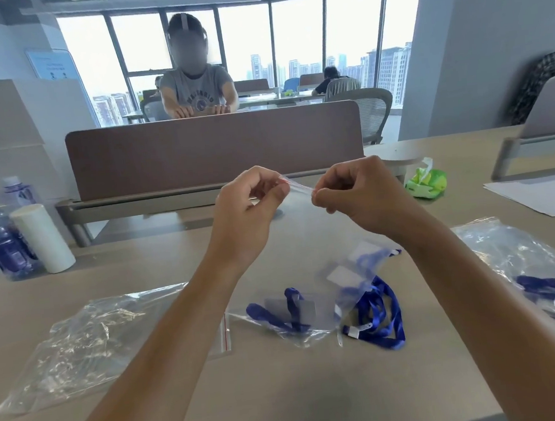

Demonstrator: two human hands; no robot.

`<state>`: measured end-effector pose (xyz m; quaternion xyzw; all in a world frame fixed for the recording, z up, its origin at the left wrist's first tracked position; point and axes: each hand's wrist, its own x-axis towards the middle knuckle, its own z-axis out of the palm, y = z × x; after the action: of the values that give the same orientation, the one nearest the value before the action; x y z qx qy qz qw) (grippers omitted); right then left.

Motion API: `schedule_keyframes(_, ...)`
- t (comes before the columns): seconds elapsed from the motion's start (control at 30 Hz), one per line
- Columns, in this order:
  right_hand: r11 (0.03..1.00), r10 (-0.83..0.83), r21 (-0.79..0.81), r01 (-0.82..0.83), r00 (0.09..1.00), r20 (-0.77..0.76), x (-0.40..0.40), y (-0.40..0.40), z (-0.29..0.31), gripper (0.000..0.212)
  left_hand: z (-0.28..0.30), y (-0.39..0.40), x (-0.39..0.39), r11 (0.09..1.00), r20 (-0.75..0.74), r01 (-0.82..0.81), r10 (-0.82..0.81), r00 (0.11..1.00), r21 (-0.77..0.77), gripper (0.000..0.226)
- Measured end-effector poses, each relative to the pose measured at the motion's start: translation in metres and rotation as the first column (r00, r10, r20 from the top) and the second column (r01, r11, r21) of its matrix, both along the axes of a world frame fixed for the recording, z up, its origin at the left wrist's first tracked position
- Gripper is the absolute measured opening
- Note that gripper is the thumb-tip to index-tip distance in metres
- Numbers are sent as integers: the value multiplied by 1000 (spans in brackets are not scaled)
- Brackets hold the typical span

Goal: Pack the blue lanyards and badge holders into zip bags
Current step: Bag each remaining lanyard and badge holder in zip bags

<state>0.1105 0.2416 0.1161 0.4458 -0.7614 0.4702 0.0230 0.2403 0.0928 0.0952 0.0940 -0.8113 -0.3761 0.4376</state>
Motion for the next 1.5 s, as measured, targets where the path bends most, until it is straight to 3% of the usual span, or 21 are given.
schedule_keyframes(0.27,996,-82,-49,80,996,-29,-10,28,-4,9,15,7,0,990,-82,50,-39,996,135,8)
schedule_keyframes(0.4,991,-112,-80,108,993,-42,-16,42,-5,7,21,3,-2,995,-109,-4,15,994,102,7)
schedule_keyframes(0.63,973,-142,-174,155,986,84,-24,57,-16,7,25,-5,-7,991,-143,-43,62,988,129,7)
schedule_keyframes(1.0,941,-205,-255,221,975,91,-40,59,-35,26,19,-12,-16,969,-141,-57,93,986,241,10)
schedule_keyframes(1.27,960,-129,-237,146,988,87,-53,62,-43,12,18,-19,-23,959,-136,-67,107,985,275,11)
schedule_keyframes(1.5,915,-222,-309,259,963,150,-60,51,-44,11,12,-21,-28,969,-148,-46,84,985,243,9)
